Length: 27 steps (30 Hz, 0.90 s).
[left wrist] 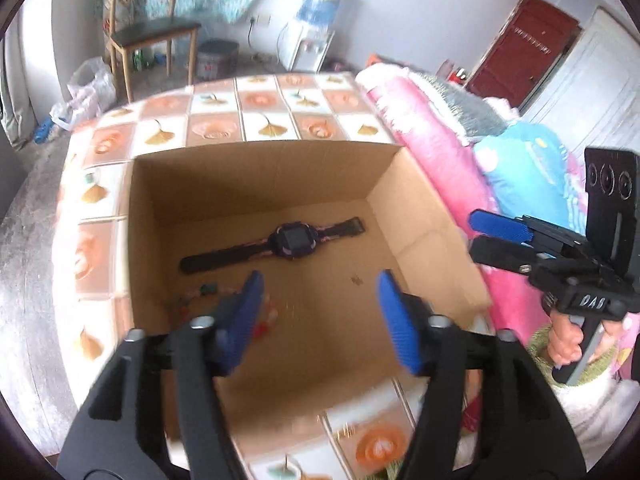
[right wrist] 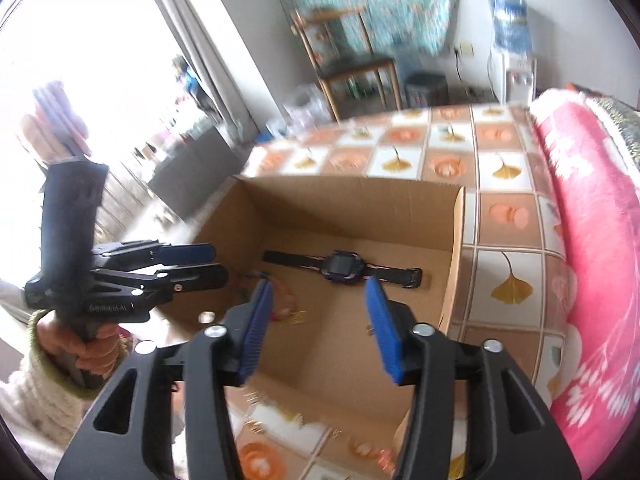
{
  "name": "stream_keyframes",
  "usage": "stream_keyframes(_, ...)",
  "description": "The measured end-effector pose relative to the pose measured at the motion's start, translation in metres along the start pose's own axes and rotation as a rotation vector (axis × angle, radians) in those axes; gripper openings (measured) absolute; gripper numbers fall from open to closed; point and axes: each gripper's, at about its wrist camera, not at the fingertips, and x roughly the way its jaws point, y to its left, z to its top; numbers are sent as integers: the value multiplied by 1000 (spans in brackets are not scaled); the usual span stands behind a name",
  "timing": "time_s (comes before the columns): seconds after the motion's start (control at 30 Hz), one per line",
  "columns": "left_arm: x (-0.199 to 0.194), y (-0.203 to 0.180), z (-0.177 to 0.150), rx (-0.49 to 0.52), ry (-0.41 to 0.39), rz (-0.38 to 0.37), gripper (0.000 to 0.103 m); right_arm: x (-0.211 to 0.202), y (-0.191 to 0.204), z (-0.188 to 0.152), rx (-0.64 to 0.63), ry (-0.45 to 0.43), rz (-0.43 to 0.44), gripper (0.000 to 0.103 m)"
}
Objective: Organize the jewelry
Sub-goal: 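Withdraw both open tools from the box toward the remaining gold charms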
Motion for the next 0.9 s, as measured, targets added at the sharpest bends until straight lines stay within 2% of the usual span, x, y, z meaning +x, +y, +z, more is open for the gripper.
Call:
stream_keyframes(0.03, -13, 0, -8, -1, -16, -19, 75, -15, 4, -11, -2, -29, 29, 66)
stream_keyframes(0.1, -35, -1, -28, 0, -36, -68, 85, -35, 14, -37, -16, -59, 63, 73)
stream_keyframes(0.17, -53, -1, -56, 2, -33, -120, 88, -41, 21, -60, -27, -57, 68, 81)
stream_keyframes(0.23, -56, 1, -80, -14, -24, -130, 91, -34, 26, -90, -15, -2, 45, 83)
stream_keyframes(0.37, -29, 15, -125, -90, 24, -21, 91, 6, 23, -132, 72, 167, -10, 83)
stream_keyframes(0.4, -10, 21, -138, -126, 68, 55, 91, 19, 22, -142, 92, 212, -47, 83)
stream_keyframes(0.5, 24, 33, -159, -165, 136, 170, 91, 48, 30, -161, 41, 305, -192, 83)
stream_keyframes(0.63, 42, 36, -172, -139, 155, 240, 91, 70, 36, -173, -25, 362, -310, 83)
stream_keyframes(0.73, 46, 33, -175, -114, 132, 279, 91, 77, 37, -178, -54, 365, -372, 85)
stream_keyframes(0.9, 53, 27, -176, -76, 124, 325, 95, 80, 34, -178, -40, 363, -394, 96)
